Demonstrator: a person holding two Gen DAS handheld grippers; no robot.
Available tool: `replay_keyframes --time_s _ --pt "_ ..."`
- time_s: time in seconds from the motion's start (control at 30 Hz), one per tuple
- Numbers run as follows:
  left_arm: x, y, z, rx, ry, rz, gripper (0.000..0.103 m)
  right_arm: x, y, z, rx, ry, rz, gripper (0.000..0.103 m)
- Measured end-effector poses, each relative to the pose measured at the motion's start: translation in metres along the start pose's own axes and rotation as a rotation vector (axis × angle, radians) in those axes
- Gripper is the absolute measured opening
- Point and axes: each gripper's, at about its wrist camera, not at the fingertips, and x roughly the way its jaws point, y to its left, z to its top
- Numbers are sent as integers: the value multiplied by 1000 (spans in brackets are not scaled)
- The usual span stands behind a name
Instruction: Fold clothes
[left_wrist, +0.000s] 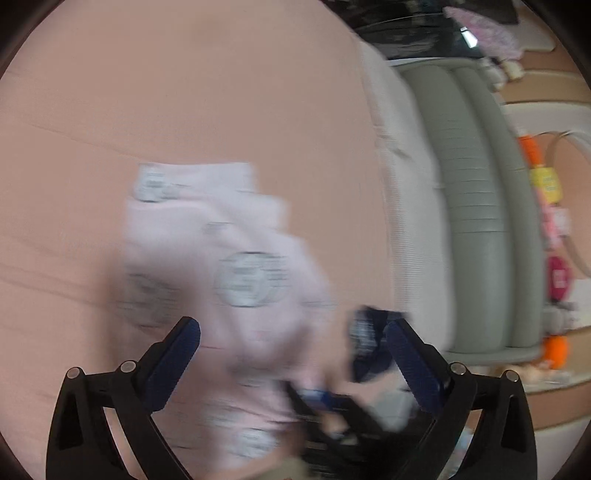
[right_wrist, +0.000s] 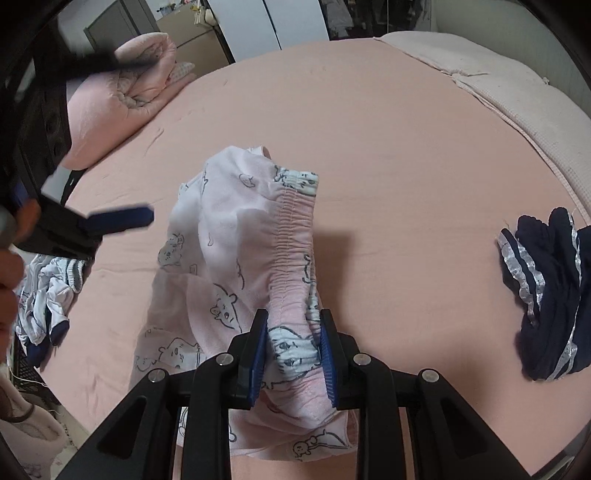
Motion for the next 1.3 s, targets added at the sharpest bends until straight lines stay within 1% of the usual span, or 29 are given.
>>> replay_keyframes --time_s 0.03,0.1,0.2,0.23,0.27,0.33,0.43,0.5,0.57,0.73,0.77,0.8,0.87,0.97,1.0,1.03,1.1,1.17,1.23,1.3 --pt "1 7 -2 2 -6 46 103 16 -4 8 9 -6 -1 29" --pt "2 20 -6 -14 -6 63 103 9 -6 14 5 -35 -9 31" --pt "-5 39 -14 -56 -36 33 103 -12 -6 18 -5 -83 -22 34" --pt "-5 43 -15 -66 -40 36 103 -12 -3 21 -12 -89 -17 36" --pt "-6 46 -16 -75 -43 40 103 -9 0 25 -20 -93 -9 40" --pt "-5 51 -17 -77 -53 69 103 -4 6 32 -35 -100 7 42" --pt "2 52 -25 -64 -57 104 103 3 16 42 -59 -111 30 42" --pt "0 50 -33 -44 -79 100 103 8 22 48 -75 -118 46 42" --pt "-6 47 -44 -3 -115 94 103 13 28 55 -90 -125 62 42" --pt "-8 41 -59 114 -174 143 103 24 39 59 -118 -136 82 41" --pt "-9 41 -61 131 -185 150 103 26 40 62 -122 -137 94 37" --pt "-8 43 -63 129 -191 136 103 27 41 65 -131 -136 105 33" --pt "-10 51 -66 117 -197 120 102 35 42 72 -153 -132 96 31" --pt "-5 71 -60 67 -173 203 102 45 41 78 -159 -116 86 30" --pt "-2 78 -61 64 -154 239 101 48 39 78 -154 -107 85 30" --pt "-3 78 -63 87 -157 252 97 50 38 79 -150 -99 84 30" --pt "-4 77 -67 134 -163 281 97 55 35 80 -141 -82 83 30" --pt "0 71 -72 201 -173 378 97 60 33 81 -132 -65 81 30" --pt "6 67 -79 277 -169 436 98 65 30 82 -123 -48 79 30" --pt "8 61 -87 346 -184 478 98 70 27 83 -114 -32 77 30"
